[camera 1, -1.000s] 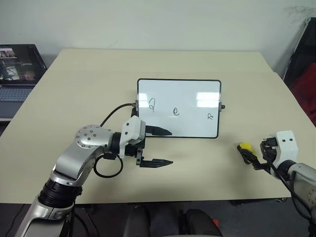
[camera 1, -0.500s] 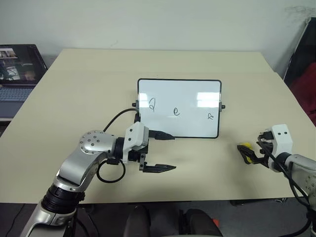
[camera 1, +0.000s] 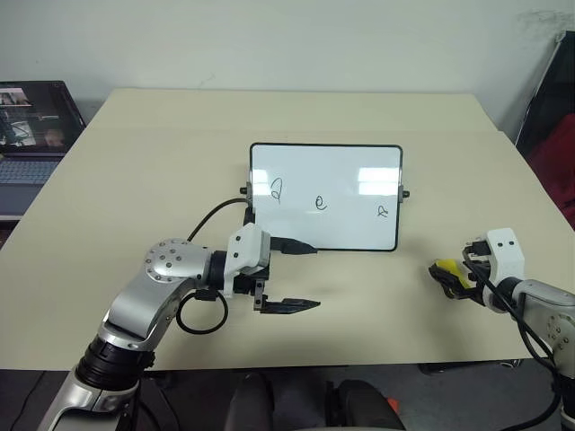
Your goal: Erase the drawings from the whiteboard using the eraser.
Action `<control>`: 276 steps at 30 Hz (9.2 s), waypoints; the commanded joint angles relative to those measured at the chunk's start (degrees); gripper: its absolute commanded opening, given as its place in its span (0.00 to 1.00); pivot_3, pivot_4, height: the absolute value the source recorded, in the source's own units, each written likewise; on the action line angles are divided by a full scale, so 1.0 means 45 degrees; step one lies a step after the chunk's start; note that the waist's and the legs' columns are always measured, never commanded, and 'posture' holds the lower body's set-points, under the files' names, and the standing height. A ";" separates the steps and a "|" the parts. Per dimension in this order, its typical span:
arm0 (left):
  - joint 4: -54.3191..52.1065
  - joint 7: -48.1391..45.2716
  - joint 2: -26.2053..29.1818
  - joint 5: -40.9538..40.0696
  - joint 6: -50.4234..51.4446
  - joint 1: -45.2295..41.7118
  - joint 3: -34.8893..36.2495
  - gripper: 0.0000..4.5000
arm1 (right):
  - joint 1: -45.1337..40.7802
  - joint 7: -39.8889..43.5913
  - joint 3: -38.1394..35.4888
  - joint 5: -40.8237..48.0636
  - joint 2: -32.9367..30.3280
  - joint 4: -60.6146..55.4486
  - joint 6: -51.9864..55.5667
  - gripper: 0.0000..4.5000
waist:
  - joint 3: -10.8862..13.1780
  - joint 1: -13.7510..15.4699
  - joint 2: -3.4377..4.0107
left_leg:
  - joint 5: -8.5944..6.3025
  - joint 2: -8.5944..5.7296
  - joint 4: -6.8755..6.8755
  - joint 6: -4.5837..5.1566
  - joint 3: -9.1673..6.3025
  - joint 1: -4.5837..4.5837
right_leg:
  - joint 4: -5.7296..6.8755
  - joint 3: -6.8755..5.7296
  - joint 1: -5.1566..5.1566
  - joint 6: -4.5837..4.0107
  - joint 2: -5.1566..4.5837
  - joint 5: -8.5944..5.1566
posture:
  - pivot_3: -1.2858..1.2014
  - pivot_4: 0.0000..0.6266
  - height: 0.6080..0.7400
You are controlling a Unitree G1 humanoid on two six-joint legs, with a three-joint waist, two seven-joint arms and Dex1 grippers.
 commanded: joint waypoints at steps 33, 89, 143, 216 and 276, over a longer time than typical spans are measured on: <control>0.0658 -0.0420 -0.0201 0.0393 -0.1333 0.0498 -0.0067 1.00 | 0.0147 0.0598 -0.0059 -0.0303 -0.0540 -0.0089 -0.0202 0.96 | 0.0000 0.0001 0.0002 | 0.0000 0.0000 0.0003 0.0000 0.0001 0.0000 | 0.0002 0.0001 0.0000 -0.0004 0.0000 0.0002 | 0.52 0.24 1.00; -0.0993 0.6794 -0.0246 0.1175 0.1684 0.1929 0.3759 1.00 | -0.2179 0.1384 0.3472 -0.0650 0.0892 -0.2704 -0.4569 0.28 | 0.0002 0.0008 0.0005 | 0.0001 0.0006 0.0012 -0.0002 -0.0012 0.0001 | 0.0041 -0.0003 -0.0015 -0.0029 -0.0005 0.0019 | 0.52 0.24 1.00; 0.1840 0.6137 0.0306 0.1870 0.1583 0.0822 0.3957 1.00 | -1.1245 0.1063 0.8817 -0.7567 0.5998 0.7373 -1.0148 0.28 | 0.0007 -0.0014 -0.0003 | 0.0004 0.0028 0.0011 -0.0007 -0.0011 -0.0012 | 0.0118 0.0009 -0.0102 -0.0056 -0.0026 0.0033 | 0.52 0.24 1.00; 0.1371 0.5339 0.0559 0.1273 0.1057 0.1136 0.4421 1.00 | -1.3320 0.1306 0.8452 -0.9671 0.7835 1.7073 -1.4103 0.28 | 0.0006 -0.0047 -0.0007 | 0.0007 0.0042 0.0005 -0.0008 -0.0020 0.0017 | 0.0146 0.0011 -0.0086 -0.0063 -0.0044 0.0037 | 0.52 0.24 1.00; 0.1793 0.4885 0.0462 0.1488 0.0821 0.0887 0.4034 1.00 | -1.1746 0.3792 0.8981 -0.9608 0.7502 1.4536 -1.1547 0.27 | -0.0095 -0.0218 -0.0061 | 0.0010 0.0067 -0.0043 0.0001 -0.0035 0.0426 | 0.0103 0.0003 0.0234 -0.0080 -0.0139 -0.0015 | 0.52 0.24 1.00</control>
